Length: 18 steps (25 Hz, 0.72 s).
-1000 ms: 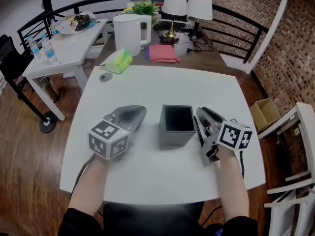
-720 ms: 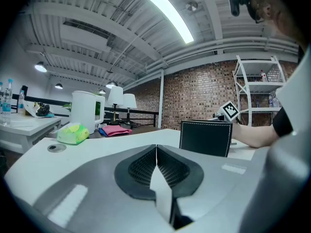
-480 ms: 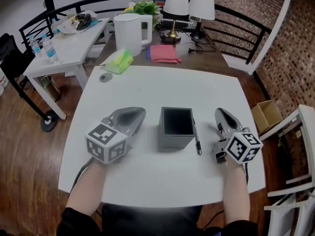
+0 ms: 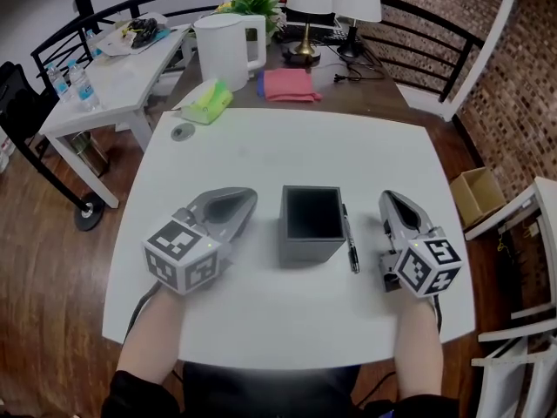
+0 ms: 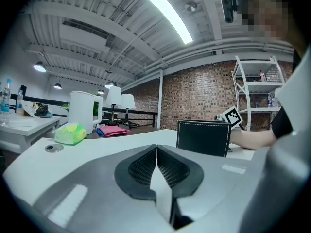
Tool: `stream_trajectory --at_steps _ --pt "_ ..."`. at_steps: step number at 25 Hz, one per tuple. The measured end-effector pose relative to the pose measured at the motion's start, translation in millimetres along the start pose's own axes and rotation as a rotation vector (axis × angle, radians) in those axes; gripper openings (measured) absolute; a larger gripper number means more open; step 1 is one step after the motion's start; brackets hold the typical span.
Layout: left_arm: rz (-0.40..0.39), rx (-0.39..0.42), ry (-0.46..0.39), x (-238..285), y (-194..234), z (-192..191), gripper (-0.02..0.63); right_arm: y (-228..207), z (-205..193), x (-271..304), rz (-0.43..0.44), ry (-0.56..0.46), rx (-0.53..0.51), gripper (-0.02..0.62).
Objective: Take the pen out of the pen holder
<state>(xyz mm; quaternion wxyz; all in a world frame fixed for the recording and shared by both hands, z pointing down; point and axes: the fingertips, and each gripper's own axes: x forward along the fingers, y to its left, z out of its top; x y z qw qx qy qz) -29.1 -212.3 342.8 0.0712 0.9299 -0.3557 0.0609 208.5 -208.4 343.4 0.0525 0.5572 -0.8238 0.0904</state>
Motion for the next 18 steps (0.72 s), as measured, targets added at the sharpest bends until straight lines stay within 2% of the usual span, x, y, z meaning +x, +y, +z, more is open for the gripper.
stream_trajectory --at_steps 18 --pt "-0.009 0.003 0.0 -0.7 -1.5 -0.4 0.005 0.5 0.4 -4.6 -0.003 0.0 -0.004 0.012"
